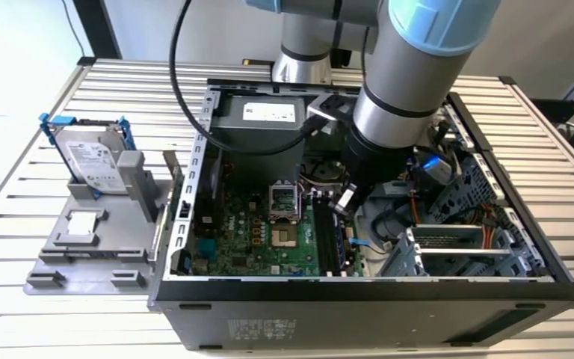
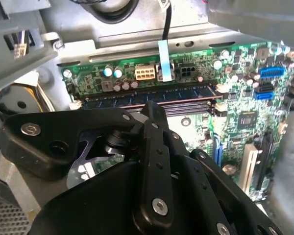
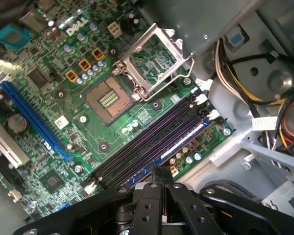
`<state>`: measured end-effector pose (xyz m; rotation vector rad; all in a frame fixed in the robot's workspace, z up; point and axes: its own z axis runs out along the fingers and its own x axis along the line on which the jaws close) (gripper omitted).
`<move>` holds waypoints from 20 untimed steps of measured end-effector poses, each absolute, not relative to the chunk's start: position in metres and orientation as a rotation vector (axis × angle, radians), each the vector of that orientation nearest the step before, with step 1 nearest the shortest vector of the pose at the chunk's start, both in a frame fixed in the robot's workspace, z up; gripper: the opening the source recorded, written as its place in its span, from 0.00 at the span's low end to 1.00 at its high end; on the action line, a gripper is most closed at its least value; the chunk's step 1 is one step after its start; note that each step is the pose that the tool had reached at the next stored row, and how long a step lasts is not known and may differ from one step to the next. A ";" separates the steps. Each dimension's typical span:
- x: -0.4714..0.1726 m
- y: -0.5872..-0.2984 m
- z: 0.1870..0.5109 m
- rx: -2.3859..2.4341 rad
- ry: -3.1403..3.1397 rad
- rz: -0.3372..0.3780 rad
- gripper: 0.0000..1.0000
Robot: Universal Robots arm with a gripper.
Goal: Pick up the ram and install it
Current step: 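Press down the ram until it locks into place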
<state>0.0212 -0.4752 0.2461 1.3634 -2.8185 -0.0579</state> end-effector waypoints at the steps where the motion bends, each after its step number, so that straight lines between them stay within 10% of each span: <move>1: 0.021 -0.475 0.246 1.383 -2.809 -0.059 0.00; 20: 0.021 -0.473 0.244 1.788 -2.566 -0.056 0.00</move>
